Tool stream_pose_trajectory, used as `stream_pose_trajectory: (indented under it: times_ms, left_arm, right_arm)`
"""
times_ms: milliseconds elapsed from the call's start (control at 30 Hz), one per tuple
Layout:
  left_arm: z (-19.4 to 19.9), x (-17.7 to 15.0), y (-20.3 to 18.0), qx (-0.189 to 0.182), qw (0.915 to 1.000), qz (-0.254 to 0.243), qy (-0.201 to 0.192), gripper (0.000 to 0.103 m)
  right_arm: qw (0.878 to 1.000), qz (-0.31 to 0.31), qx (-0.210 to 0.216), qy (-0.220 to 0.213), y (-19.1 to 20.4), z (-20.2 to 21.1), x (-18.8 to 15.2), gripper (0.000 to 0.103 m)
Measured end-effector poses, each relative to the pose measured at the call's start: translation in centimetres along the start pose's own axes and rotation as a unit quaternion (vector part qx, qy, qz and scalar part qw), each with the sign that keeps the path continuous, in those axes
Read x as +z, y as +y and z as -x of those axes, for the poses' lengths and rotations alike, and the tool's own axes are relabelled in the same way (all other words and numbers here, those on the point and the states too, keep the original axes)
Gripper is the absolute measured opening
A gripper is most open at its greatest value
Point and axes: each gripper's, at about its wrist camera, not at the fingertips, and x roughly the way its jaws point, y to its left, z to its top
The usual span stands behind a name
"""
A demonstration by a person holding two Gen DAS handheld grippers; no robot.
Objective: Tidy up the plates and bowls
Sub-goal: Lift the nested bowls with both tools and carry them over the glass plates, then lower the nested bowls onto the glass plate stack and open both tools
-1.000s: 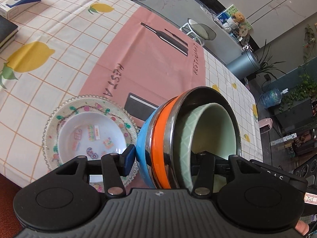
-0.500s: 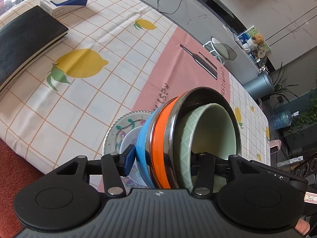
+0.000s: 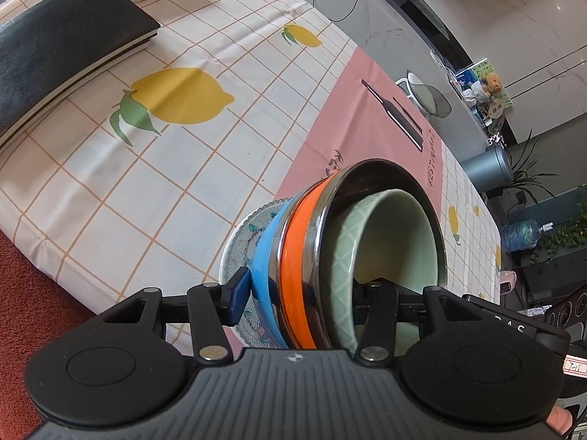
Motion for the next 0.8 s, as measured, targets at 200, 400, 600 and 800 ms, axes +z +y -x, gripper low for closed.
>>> stream_pose_trajectory:
  times_ms: [200, 400, 600, 800]
  left_arm:
    - [-1.0, -0.3, -0.5, -0.009, 0.9998, -0.006, 0.014, 0.055]
    - [-1.5, -0.4, -0.2, -0.005, 0.9997, 0.0, 0.023, 0.055]
    - [-1.6, -0.1, 0.0, 0.0, 0.9997, 0.002, 0.023, 0.055]
    - [-1.7, 0.1, -0.2, 0.001, 0.9996, -0.001, 0.027, 0.055]
  right_arm:
    - [1.0, -0.007, -0.013, -0.006, -0.7, 0.7, 0.4, 0.042]
    - [1.0, -0.012, -0.02, -0.001, -1.2, 0.3, 0.4, 0.042]
    - [1.0, -0.014, -0.017, 0.002, -1.3, -0.2, 0.4, 0.042]
    - [1.0, -0.01, -0.017, 0.002, -1.3, -0.2, 0.6, 0.042]
